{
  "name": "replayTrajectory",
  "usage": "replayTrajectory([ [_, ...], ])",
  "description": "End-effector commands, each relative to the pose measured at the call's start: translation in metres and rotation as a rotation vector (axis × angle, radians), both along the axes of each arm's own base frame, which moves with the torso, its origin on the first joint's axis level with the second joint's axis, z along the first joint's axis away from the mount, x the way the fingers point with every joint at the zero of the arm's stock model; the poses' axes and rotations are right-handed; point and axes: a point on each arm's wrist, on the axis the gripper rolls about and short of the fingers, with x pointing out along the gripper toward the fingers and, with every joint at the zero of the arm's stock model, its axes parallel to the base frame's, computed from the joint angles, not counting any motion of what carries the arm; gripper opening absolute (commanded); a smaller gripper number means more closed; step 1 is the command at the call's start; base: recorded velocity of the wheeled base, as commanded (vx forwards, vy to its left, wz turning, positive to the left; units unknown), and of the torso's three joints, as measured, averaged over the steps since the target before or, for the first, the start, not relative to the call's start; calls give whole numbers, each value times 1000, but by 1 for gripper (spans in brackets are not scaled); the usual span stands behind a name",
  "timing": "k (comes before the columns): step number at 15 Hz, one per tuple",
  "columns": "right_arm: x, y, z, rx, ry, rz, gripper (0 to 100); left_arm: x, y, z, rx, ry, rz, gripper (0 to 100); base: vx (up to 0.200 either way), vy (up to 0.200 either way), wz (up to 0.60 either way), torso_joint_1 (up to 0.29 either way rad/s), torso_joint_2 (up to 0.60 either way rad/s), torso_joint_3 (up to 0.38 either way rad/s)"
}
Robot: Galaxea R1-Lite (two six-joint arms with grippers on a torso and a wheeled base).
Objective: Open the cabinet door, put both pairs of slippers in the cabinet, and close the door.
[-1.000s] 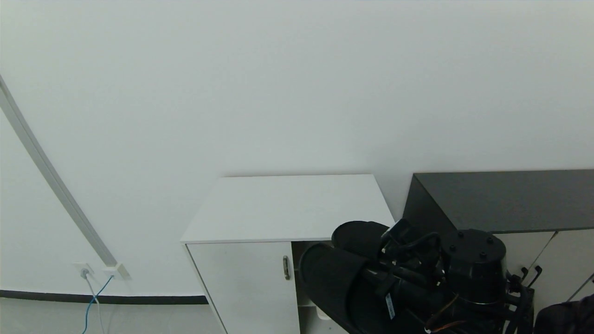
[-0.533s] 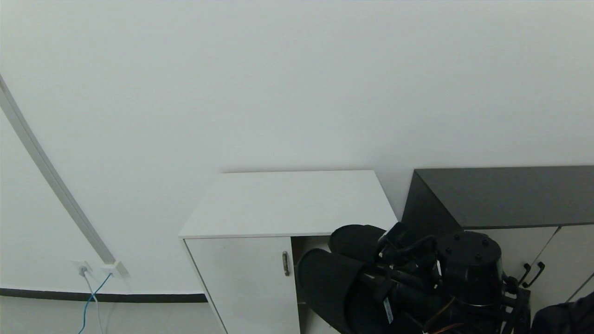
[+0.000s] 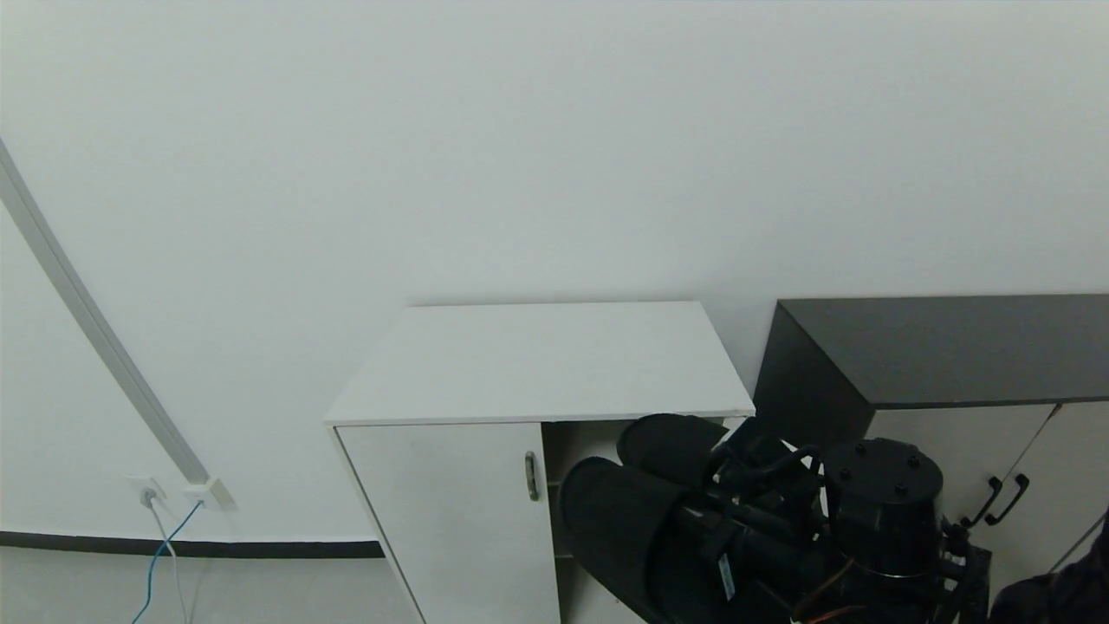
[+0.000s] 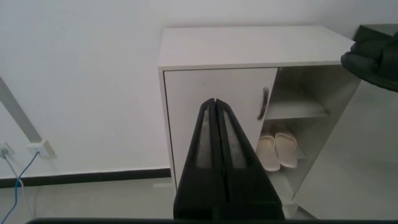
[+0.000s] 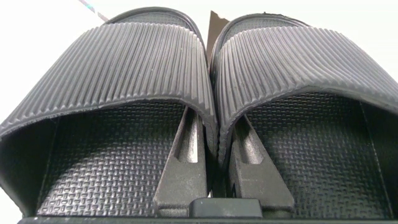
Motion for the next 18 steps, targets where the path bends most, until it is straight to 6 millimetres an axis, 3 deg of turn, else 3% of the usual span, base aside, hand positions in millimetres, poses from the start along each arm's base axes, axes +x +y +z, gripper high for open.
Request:
replayTrajectory([
  [1,0,0,-1,-6,3,1,0,0,0,0,0,1,0,0,0,0,0,-144,349,203],
  [18,-1,0,-7,-21,10,4,0,0,0,0,0,1,1,0,0,0,0,-195,474,274],
])
